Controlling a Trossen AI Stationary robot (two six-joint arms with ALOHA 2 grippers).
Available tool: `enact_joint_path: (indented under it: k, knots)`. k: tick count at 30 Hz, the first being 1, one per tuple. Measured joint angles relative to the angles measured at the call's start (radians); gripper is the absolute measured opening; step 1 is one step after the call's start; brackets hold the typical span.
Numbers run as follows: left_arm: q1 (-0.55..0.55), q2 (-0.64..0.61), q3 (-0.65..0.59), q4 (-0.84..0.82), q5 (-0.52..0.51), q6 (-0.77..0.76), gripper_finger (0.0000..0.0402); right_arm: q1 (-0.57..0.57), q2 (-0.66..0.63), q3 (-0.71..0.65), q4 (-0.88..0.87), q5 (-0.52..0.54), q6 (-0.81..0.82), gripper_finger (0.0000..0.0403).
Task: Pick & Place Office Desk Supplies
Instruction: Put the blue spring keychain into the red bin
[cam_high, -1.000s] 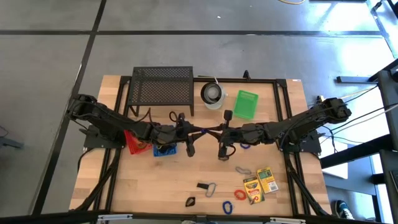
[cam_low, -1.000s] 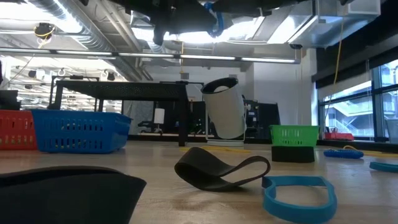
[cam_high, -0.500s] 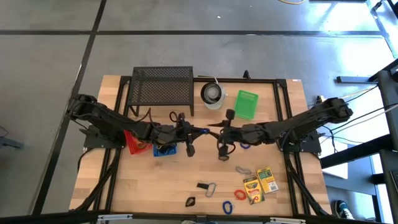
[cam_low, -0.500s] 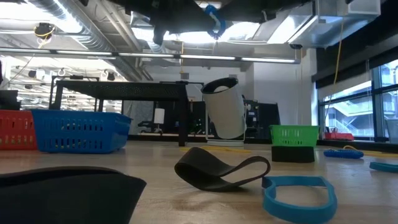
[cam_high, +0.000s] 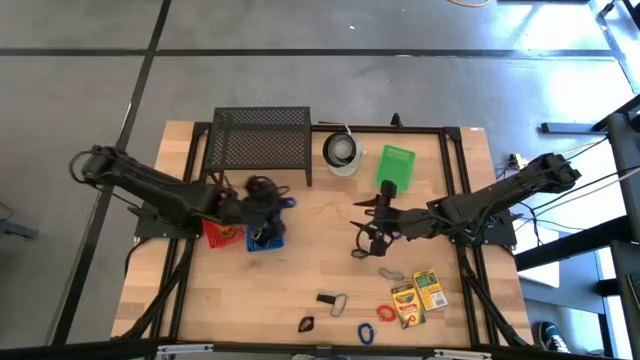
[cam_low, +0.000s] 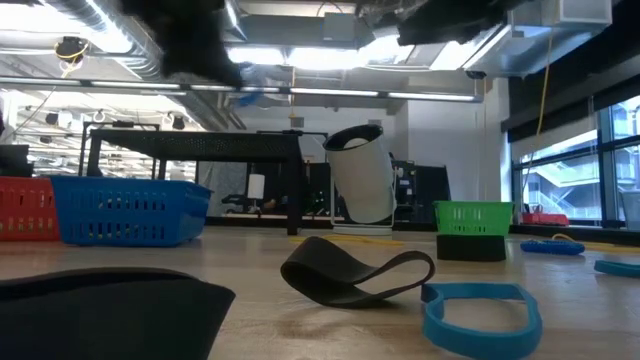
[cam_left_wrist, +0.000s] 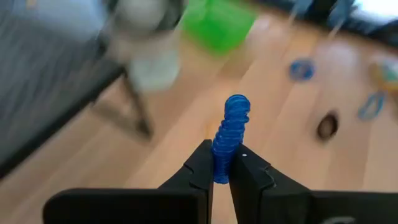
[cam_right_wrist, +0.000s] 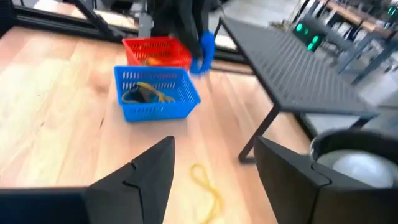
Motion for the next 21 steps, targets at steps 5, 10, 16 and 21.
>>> enact_joint_path:
  k: [5,10,16,21]
  knots:
    - [-0.066,-0.154,0.0,-0.458,0.107,-0.384,0.0026,0.001,0.01,0.0,-0.055,-0.011,0.055,0.0214]
    - [-0.159,-0.227,0.0,-0.839,0.265,-0.734,0.0027,0.001,0.01,0.0,-0.082,-0.011,0.107,0.0206]
    - [-0.227,-0.222,-0.093,-0.925,0.339,-0.984,0.0027,0.001,0.01,0.0,-0.097,-0.01,0.148,0.02]
    - [-0.233,-0.17,-0.102,-0.899,0.332,-0.993,0.0027,0.001,0.01,0.0,-0.143,-0.011,0.187,0.0196]
